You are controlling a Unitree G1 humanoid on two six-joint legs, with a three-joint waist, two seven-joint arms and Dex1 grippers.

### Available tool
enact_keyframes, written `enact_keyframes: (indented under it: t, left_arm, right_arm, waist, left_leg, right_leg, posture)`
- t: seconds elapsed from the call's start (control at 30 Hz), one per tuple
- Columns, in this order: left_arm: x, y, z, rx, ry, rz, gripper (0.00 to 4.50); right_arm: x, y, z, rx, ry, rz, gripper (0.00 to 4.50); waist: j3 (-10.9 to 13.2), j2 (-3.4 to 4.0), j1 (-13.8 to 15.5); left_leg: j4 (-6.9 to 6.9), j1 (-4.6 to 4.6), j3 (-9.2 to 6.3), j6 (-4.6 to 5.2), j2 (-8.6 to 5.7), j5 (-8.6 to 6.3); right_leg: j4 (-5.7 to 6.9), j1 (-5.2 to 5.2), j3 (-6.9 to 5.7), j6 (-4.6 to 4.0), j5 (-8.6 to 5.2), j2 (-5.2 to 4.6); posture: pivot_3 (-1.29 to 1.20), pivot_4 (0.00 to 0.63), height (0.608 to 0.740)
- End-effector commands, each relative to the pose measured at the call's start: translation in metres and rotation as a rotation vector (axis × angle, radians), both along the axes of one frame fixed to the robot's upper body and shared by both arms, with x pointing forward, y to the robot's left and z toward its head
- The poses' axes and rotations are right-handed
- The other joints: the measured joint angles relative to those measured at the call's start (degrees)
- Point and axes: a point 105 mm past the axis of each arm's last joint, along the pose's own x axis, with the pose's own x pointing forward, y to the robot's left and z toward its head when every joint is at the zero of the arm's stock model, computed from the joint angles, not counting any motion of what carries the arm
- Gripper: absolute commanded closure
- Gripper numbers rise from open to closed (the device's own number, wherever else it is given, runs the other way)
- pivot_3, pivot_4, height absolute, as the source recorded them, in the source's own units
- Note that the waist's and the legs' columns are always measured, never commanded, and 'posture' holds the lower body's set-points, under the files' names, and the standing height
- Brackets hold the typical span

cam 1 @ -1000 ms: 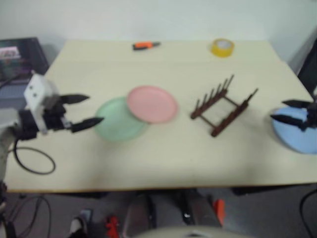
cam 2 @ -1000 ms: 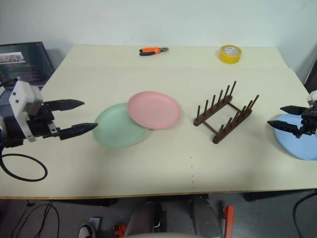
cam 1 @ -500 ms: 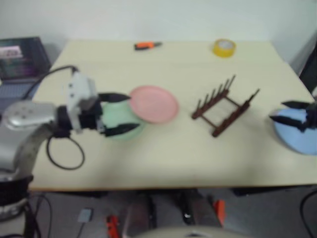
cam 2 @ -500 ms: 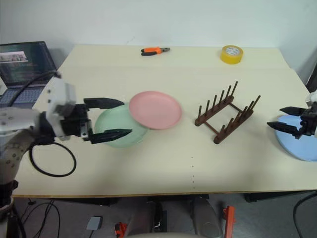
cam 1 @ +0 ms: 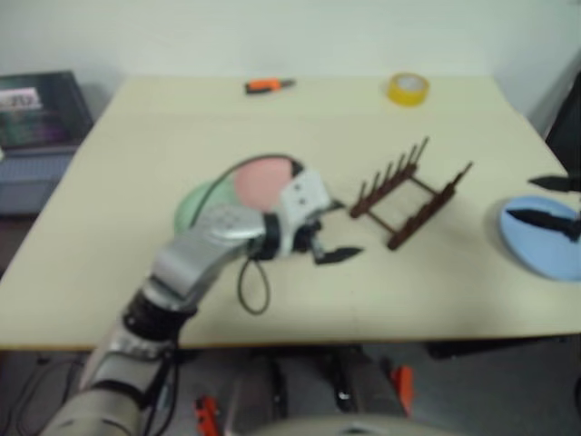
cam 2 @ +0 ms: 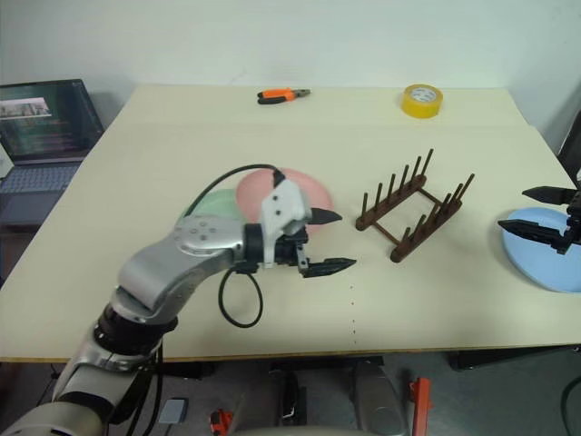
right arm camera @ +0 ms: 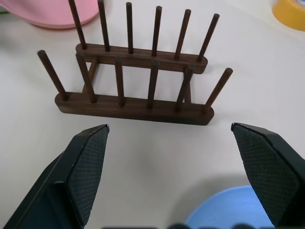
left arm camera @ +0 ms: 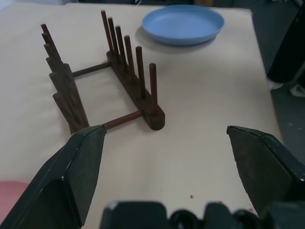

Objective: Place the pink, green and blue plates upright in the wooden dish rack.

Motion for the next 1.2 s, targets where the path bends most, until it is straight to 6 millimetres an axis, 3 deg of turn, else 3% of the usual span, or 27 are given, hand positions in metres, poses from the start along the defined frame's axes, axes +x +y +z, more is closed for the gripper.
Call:
enact_keyframes:
  t: [0.03,0.6,1.2]
  left_arm:
    - [0.003,-0.020,-0.004,0.029,-0.057,-0.010,0.04]
    - [0.017,-0.106,-0.039,0.088,0.021,0.064,0.04]
    - [0.027,-0.128,-0.071,0.154,0.111,0.195,0.04]
  right_arm:
    - [-0.007,-0.002,0.024,-0.016,-0.068,-0.006,0.00]
    - [-0.024,-0.002,0.029,-0.038,-0.048,-0.039,0.00]
    - [-0.041,-0.005,0.030,-0.044,-0.031,-0.076,0.00]
  waist:
    - [0.00,0.00,0.14]
    - [0.00,0.00,0.17]
    - [0.07,-0.11,0.09]
  left_leg:
    - [0.00,-0.02,-0.04,0.00,-0.06,0.00]
    - [0.04,-0.07,-0.62,0.06,-0.56,-0.01]
    - [0.01,-0.11,-0.87,0.05,-0.61,-0.01]
  right_leg:
    - [-0.01,0.01,-0.02,0.00,-0.01,-0.04]
    - [-0.11,0.18,-0.15,0.12,-0.07,-0.22]
    - [-0.14,0.21,-0.30,0.09,-0.13,-0.22]
  posture:
    - [0.00,0.150,0.740]
    - [0.00,0.150,0.740]
    - [0.00,0.150,0.740]
